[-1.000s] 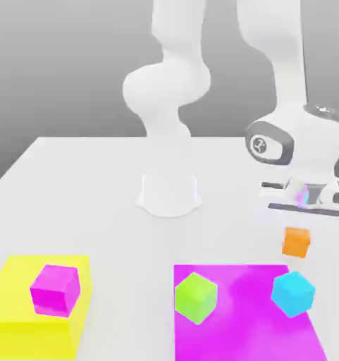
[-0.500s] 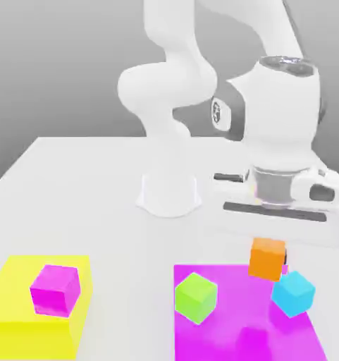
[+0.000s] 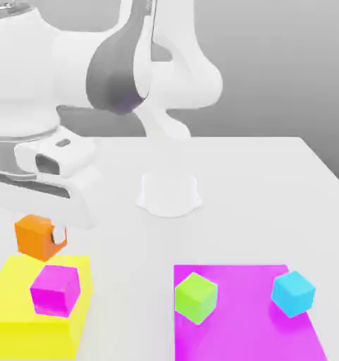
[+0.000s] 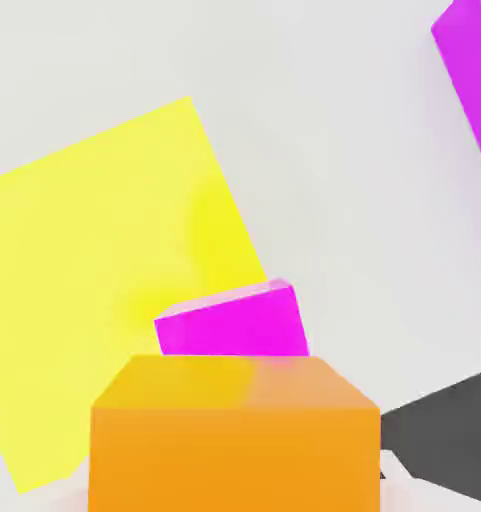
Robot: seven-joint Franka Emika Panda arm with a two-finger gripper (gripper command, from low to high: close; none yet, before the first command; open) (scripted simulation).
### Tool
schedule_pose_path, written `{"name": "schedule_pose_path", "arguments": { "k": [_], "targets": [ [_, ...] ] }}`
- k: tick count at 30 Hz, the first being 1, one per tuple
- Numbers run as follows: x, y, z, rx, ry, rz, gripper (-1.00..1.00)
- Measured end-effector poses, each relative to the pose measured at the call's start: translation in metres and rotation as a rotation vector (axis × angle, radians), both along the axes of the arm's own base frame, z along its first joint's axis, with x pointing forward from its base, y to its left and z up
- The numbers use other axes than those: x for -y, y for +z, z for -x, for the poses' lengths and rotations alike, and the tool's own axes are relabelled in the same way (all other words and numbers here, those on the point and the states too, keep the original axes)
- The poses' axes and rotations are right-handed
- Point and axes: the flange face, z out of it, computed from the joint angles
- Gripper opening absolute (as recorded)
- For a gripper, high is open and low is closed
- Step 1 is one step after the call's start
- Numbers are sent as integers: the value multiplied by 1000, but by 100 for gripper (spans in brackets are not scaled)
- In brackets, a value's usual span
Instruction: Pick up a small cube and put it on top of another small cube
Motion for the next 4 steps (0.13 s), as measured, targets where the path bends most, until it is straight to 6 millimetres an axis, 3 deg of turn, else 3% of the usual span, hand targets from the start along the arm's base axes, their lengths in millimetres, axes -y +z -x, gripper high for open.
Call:
{"name": "schedule_pose_path", "arguments": {
  "k": [1, 4],
  "targets": [
    [-1, -9, 0, -1, 2, 0, 100],
    [-1, -9, 0, -1, 2, 0, 100]
  ]
}}
